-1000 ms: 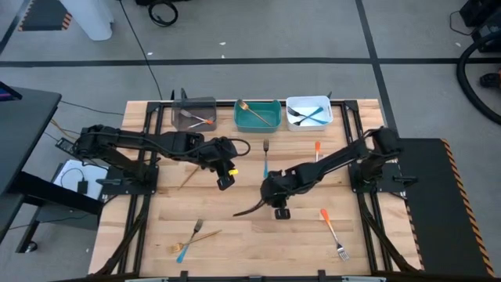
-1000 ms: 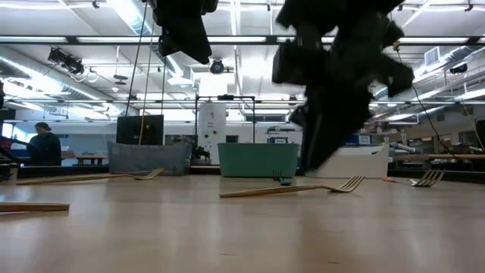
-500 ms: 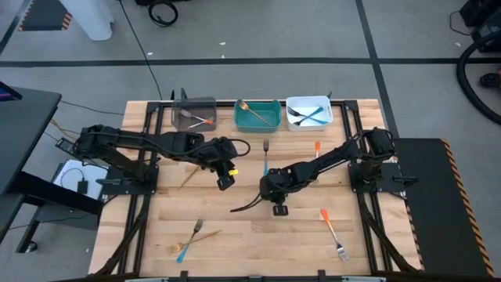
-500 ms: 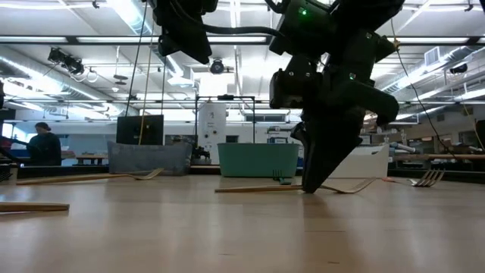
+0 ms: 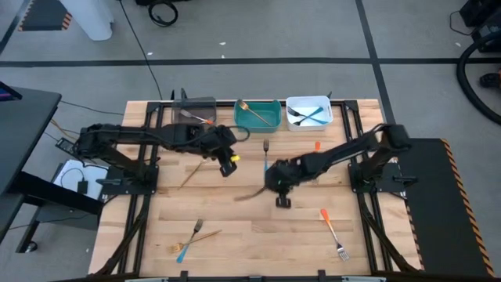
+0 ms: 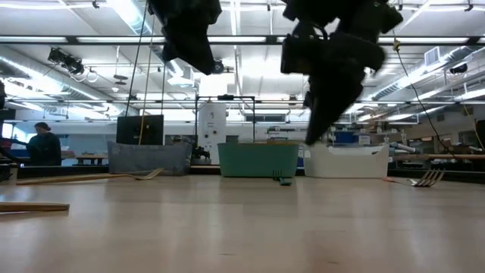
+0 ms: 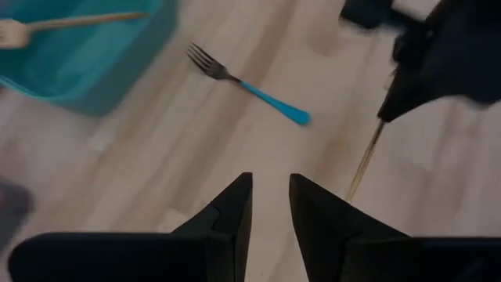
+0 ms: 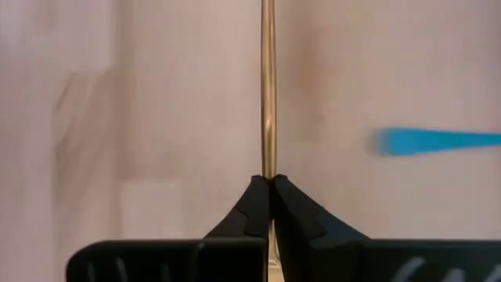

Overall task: Sort silverware by color (type)
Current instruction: Put the gold fork into the green bin, then put the orange fork into the black bin

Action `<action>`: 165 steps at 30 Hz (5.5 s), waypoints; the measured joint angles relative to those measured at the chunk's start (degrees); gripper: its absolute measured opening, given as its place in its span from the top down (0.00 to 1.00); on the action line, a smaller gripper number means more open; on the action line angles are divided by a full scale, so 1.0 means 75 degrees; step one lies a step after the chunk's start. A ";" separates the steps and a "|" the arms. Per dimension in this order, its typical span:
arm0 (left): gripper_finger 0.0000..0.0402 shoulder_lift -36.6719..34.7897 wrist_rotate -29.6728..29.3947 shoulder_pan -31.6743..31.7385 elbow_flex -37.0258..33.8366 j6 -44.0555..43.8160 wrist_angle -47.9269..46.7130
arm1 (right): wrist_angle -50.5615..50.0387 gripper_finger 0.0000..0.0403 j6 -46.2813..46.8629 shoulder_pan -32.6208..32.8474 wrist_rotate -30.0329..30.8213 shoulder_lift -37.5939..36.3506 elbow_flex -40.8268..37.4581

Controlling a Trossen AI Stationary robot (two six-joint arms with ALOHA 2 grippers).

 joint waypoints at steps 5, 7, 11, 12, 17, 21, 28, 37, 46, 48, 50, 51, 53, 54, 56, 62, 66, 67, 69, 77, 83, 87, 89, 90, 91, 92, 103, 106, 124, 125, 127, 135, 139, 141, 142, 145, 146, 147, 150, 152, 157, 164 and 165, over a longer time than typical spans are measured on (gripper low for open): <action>0.76 0.0000 -0.0016 0.0706 0.0000 0.0766 0.0238 | 0.0206 0.98 0.0616 -0.1204 0.1219 -0.1150 0.0019; 0.76 0.0000 -0.0014 0.0990 0.0000 0.1035 0.0441 | 0.0411 0.98 0.0821 -0.1924 0.1724 -0.1426 0.0008; 0.76 0.0000 -0.0015 0.1481 0.0000 0.1407 0.1065 | 0.2254 0.98 0.0609 -0.3286 0.1783 -0.1586 0.0011; 0.76 0.0000 -0.0015 0.1584 0.0000 0.1531 0.1243 | 0.2779 0.98 0.0379 -0.3583 0.1678 -0.1506 0.0014; 0.76 0.0000 0.0006 0.2047 0.0000 0.2133 0.1828 | 0.4703 0.98 -0.1015 -0.4703 0.0504 -0.0800 0.0019; 0.76 0.0000 0.0003 0.2331 0.0000 0.2382 0.1805 | 0.5022 0.98 -0.2063 -0.5113 -0.0148 -0.0032 0.0014; 0.76 0.0000 0.0009 0.2615 0.0000 0.2775 0.1809 | 0.4781 0.95 -0.2171 -0.5282 -0.0125 0.0749 0.0014; 0.76 0.0000 0.0007 0.2851 0.0000 0.2193 0.1822 | 0.4687 0.81 -0.2482 -0.5446 0.0257 0.0854 0.0019; 0.76 0.0000 0.0006 0.3068 0.0003 0.1796 0.1399 | 0.3996 0.74 -0.1974 -0.5378 0.0266 -0.0364 0.0019; 0.76 0.0000 0.0006 0.3066 0.0003 0.1684 0.0869 | 0.3700 0.74 -0.1899 -0.5320 0.0286 -0.0857 0.0019; 0.76 0.0000 0.0006 0.3008 0.0003 0.1663 0.0146 | 0.3447 0.74 -0.1899 -0.5277 0.0319 -0.1351 0.0019; 0.76 0.0002 0.0006 0.2971 0.0000 0.1655 -0.0263 | 0.3354 0.74 -0.1898 -0.5262 0.0320 -0.1590 0.0019; 0.76 0.0000 0.0006 0.2840 -0.0189 0.1568 -0.0607 | 0.3223 0.74 -0.1893 -0.5260 0.0330 -0.2026 0.0022; 0.76 0.0000 0.0009 0.2767 -0.0361 0.1458 -0.0681 | 0.3148 0.74 -0.1892 -0.5263 0.0344 -0.2213 0.0022; 0.76 0.0003 0.0065 0.2631 -0.0743 0.1269 -0.0833 | 0.3049 0.74 -0.1849 -0.5265 0.0347 -0.2517 0.0022; 0.76 0.0000 0.0594 0.2386 -0.2044 0.0731 -0.0568 | 0.2608 0.74 -0.1233 -0.5257 0.0345 -0.3022 0.0022; 0.76 0.0000 0.1028 0.2388 -0.2711 0.0259 -0.0495 | 0.2218 0.74 -0.0563 -0.5150 0.0339 -0.3053 0.0025; 0.76 0.0000 0.1094 0.2367 -0.2857 0.0253 -0.0463 | 0.2125 0.74 -0.0356 -0.5094 0.0339 -0.3018 0.0025; 0.76 0.0000 0.1144 0.2302 -0.3117 0.0201 -0.0455 | 0.1863 0.74 -0.0024 -0.4963 0.0329 -0.2935 0.0025; 0.76 0.0000 0.1265 0.1919 -0.3401 0.0105 -0.0478 | 0.1324 0.74 0.0213 -0.4164 0.0351 -0.2572 0.0023; 0.76 0.0101 0.1278 0.1721 -0.3412 -0.0130 -0.0453 | 0.1425 0.74 0.0472 -0.3728 0.0505 -0.2379 0.0028; 0.76 0.0219 0.1224 0.1737 -0.3734 -0.0358 -0.0033 | 0.1325 0.74 0.0560 -0.3471 0.0514 -0.2328 0.0022; 0.76 0.0188 0.1215 0.1742 -0.3905 -0.0391 0.0022 | 0.1307 0.74 0.0533 -0.3353 0.0515 -0.2328 0.0022; 0.76 0.0197 0.1218 0.1742 -0.3972 -0.0459 0.0108 | 0.1304 0.74 0.0535 -0.3297 0.0514 -0.2330 0.0022; 0.76 0.0207 0.1216 0.1742 -0.4001 -0.0493 0.0175 | 0.1307 0.74 0.0530 -0.3247 0.0517 -0.2340 0.0022; 0.76 0.0200 0.1215 0.1742 -0.4007 -0.0497 0.0156 | 0.1319 0.74 0.0529 -0.3207 0.0517 -0.2349 0.0022; 0.76 0.0027 0.1685 0.1164 -0.3545 -0.0434 -0.0264 | -0.0107 0.74 0.1663 -0.2599 -0.0509 -0.2394 0.0025; 0.76 -0.0022 0.1580 0.0814 -0.3224 -0.0292 -0.0252 | -0.1640 0.74 0.3188 -0.2071 -0.1060 -0.2398 0.0025; 0.76 -0.0003 0.0661 0.0337 -0.3040 -0.0082 0.1282 | -0.3866 0.74 1.3280 0.4530 -0.1281 -0.2351 -0.0768; 0.76 -0.0003 0.0662 0.0339 -0.3040 -0.0082 0.1366 | -0.3871 0.74 1.3467 0.4723 -0.1255 -0.2351 -0.0851; 0.76 -0.0003 0.0662 0.0363 -0.3040 -0.0089 0.1507 | -0.3834 0.74 1.3798 0.5029 -0.1246 -0.2351 -0.1038; 0.76 -0.0003 0.0666 0.0362 -0.3040 -0.0675 0.1672 | -0.1750 0.75 1.4365 0.5887 -0.0767 -0.2348 -0.2274; 0.76 -0.0003 0.0677 0.0363 -0.3040 -0.0683 0.1675 | -0.1307 0.75 1.4538 0.6010 -0.0665 -0.2345 -0.2875; 0.76 -0.0003 0.0679 0.0363 -0.3040 -0.0691 0.1674 | -0.1127 0.75 1.4504 0.6019 -0.0770 -0.2345 -0.3064; 0.76 -0.0003 0.0681 0.0363 -0.3040 -0.0689 0.1674 | -0.1050 0.75 1.4422 0.6016 -0.0795 -0.2345 -0.3127; 0.76 -0.0003 0.0685 0.0363 -0.3040 -0.0692 0.1681 | -0.0798 0.75 1.4088 0.6016 -0.0792 -0.2342 -0.3185; 0.76 -0.0003 0.0685 0.0363 -0.3040 -0.0691 0.1684 | -0.0753 0.75 1.4075 0.6016 -0.0784 -0.2342 -0.3183; 0.76 0.0000 0.0685 0.0363 -0.3040 -0.0694 0.1681 | -0.0730 0.75 1.4076 0.6016 -0.0740 -0.2342 -0.3182; 0.76 0.0000 0.0685 0.0363 -0.3040 -0.0697 0.1684 | -0.0560 0.75 1.4113 0.6016 -0.0698 -0.2342 -0.3183; 0.76 0.0000 0.0685 0.0363 -0.3040 -0.0697 0.1684 | -0.0439 0.75 1.4182 0.6016 -0.0687 -0.2336 -0.3181; 0.76 0.0000 0.0685 0.0363 -0.3040 -0.0700 0.1700 | 0.0034 0.75 1.4392 0.6016 -0.0730 -0.1869 -0.3181; 0.76 0.0000 0.0685 0.0363 -0.3040 -0.0688 0.1713 | 0.0080 0.75 1.4300 0.6004 -0.1135 -0.1032 -0.2929; 0.76 0.0003 0.0685 0.0363 -0.3040 -0.0688 0.1714 | -0.0017 0.75 1.4288 0.5989 -0.1147 -0.0935 -0.2869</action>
